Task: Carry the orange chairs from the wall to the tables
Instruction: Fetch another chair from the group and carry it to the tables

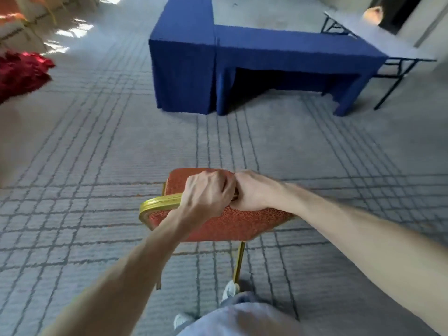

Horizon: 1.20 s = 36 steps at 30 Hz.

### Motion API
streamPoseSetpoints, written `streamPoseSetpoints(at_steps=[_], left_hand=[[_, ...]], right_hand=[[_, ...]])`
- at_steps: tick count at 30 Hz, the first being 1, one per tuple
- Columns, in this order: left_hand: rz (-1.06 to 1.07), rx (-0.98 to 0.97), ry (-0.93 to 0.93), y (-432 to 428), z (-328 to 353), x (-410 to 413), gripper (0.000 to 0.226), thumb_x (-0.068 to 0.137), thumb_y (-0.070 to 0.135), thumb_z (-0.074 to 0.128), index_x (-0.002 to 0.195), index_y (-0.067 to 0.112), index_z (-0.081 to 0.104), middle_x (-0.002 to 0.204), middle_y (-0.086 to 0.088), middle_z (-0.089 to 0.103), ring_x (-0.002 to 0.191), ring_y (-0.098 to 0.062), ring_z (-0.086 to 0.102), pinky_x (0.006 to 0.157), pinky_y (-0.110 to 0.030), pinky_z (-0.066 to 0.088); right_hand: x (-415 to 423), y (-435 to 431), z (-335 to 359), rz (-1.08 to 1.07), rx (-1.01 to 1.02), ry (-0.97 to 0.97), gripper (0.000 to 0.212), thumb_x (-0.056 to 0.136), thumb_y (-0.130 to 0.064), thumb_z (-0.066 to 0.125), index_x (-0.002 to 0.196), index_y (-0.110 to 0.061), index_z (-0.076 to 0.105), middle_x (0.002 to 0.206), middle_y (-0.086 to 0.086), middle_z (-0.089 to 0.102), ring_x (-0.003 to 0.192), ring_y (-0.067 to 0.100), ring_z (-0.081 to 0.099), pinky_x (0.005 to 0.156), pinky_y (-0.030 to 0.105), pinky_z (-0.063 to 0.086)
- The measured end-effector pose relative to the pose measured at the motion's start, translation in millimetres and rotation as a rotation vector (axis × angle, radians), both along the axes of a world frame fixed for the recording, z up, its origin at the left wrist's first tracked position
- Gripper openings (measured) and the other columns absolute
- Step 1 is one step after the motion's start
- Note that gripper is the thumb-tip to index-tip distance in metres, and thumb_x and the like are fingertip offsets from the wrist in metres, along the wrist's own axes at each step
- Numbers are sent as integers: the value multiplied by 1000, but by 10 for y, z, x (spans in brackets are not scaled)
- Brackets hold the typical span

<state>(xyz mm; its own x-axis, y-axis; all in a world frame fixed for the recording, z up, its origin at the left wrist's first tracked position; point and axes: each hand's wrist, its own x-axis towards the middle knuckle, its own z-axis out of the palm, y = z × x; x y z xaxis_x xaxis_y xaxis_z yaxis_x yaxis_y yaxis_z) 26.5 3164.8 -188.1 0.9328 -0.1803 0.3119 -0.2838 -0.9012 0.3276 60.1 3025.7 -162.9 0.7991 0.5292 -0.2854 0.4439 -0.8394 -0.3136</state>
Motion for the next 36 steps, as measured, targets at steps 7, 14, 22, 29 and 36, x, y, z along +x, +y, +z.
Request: streamPoseSetpoints(at_steps=[7, 14, 22, 29, 36], left_hand=[[-424, 122, -97, -1161, -99, 264, 47, 87, 43, 25, 70, 11, 55, 73, -10, 67, 69, -41, 63, 52, -31, 28], [-694, 41, 15, -2568, -343, 310, 45, 89, 39, 29, 68, 13, 59, 71, -13, 67, 67, -41, 63, 55, -37, 44], [-922, 148, 53, -4246, -546, 92, 59, 81, 48, 13, 62, 12, 56, 65, -6, 66, 62, -31, 60, 55, -30, 29], [-861, 79, -19, -4506, -432, 1003, 53, 87, 43, 21, 71, 10, 59, 75, -14, 67, 75, -44, 62, 59, -35, 32], [-845, 106, 38, -5181, -417, 1107, 59, 88, 44, 24, 62, 8, 62, 66, -12, 64, 68, -37, 57, 60, -34, 30]], right_hand=[[-449, -1222, -63, -386, 51, -246, 20, 77, -31, 61, 82, -12, 67, 83, 15, 71, 85, 31, 70, 61, 31, 50], [-779, -2425, -301, -698, 5, -173, 27, 82, -37, 59, 85, -11, 67, 87, 15, 71, 89, 31, 69, 61, 28, 47], [-1315, -3783, -413, -1008, 3, -41, 18, 83, -32, 58, 69, -21, 54, 69, -1, 62, 78, 27, 62, 60, 28, 35], [-341, -4023, -424, -1073, 90, -214, 14, 84, -30, 53, 76, -19, 50, 75, 0, 61, 72, 22, 57, 61, 29, 41], [-301, -4655, -421, -1089, 155, -199, 24, 81, -33, 54, 62, -22, 45, 56, -7, 49, 60, 21, 53, 54, 27, 39]])
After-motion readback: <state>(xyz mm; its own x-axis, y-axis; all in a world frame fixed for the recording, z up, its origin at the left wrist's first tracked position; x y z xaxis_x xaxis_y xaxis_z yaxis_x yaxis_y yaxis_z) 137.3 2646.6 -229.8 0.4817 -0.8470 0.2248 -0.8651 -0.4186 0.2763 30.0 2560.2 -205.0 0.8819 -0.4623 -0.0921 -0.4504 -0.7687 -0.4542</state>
